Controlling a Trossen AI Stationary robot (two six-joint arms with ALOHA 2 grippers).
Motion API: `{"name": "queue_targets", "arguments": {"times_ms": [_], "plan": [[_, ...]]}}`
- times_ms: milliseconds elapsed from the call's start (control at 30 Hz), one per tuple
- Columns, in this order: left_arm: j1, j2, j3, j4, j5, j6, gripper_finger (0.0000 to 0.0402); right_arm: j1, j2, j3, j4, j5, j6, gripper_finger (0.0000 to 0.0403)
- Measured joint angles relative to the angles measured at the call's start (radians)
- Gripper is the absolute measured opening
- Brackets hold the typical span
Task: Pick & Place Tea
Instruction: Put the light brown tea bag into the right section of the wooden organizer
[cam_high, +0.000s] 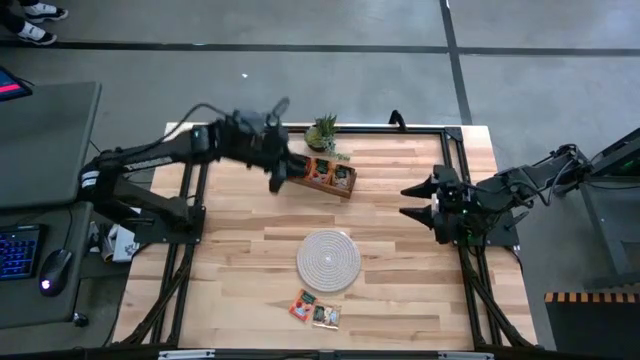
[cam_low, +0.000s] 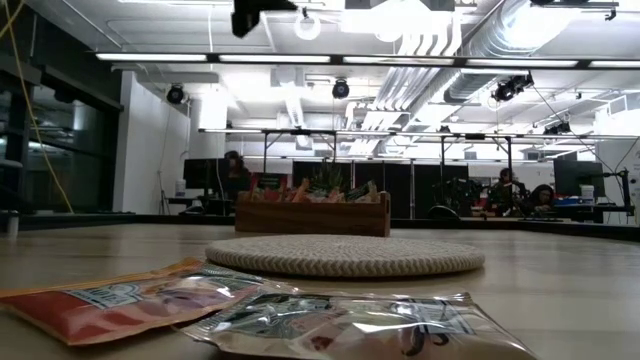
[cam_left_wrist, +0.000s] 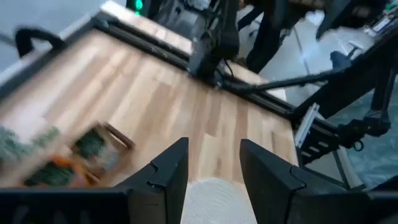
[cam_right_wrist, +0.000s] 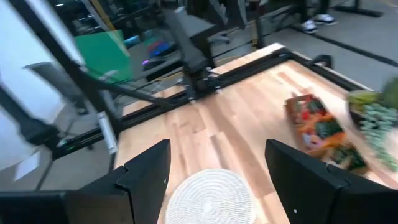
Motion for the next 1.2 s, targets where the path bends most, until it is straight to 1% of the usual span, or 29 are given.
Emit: {"name": "queue_targets", "arguments": {"times_ms": [133, 233, 400, 467, 533, 633, 700, 767, 833, 1000, 1100, 1200], "plan": [[-0.198, -0.005, -0.001, -0.003, -0.197, -0.103, 0.0143, 0.000, 0.000, 0.000, 0.012, -0.070, -0.019, 0.0257], [-0.343, -0.004, -0.001, -0.011, -0.365, -0.189, 0.0143, 0.000, 0.001, 0.000, 0.014, -0.131, -0.023, 0.0257], [-0.563, 0.015, -0.044, 0.020, -0.654, -0.383, 0.0143, 0.000, 0.033, 0.000, 0.020, -0.208, -0.049, 0.0257], [-0.644, 0.031, -0.067, 0.012, -0.747, -0.473, 0.0143, 0.000, 0.062, 0.000, 0.031, -0.246, -0.068, 0.0257], [-0.712, 0.049, -0.080, 0.033, -0.817, -0.565, 0.0143, 0.000, 0.101, 0.000, 0.034, -0.289, -0.079, 0.0257], [-0.795, 0.105, -0.093, 0.032, -0.874, -0.686, 0.0143, 0.001, 0.171, 0.000, 0.034, -0.342, -0.090, 0.0257], [-0.828, 0.156, -0.094, 0.035, -0.889, -0.749, 0.0143, 0.001, 0.219, 0.000, 0.043, -0.375, -0.079, 0.0257], [-0.853, 0.203, -0.094, 0.063, -0.902, -0.790, 0.0143, 0.002, 0.264, 0.000, 0.067, -0.414, -0.064, 0.0257], [-0.879, 0.238, -0.094, 0.080, -0.903, -0.818, 0.0143, 0.013, 0.307, 0.000, 0.103, -0.432, -0.042, 0.0256], [-0.931, 0.329, -0.094, 0.137, -0.880, -0.854, 0.0143, 0.060, 0.407, 0.012, 0.223, -0.393, 0.004, 0.0239], [-0.964, 0.365, -0.094, 0.148, -0.871, -0.894, 0.0143, 0.090, 0.489, 0.086, 0.188, -0.357, 0.024, 0.0219], [-1.000, 0.410, -0.093, 0.180, -0.856, -0.903, 0.0143, 0.120, 0.591, 0.202, 0.121, -0.305, -0.005, 0.0194]]}}
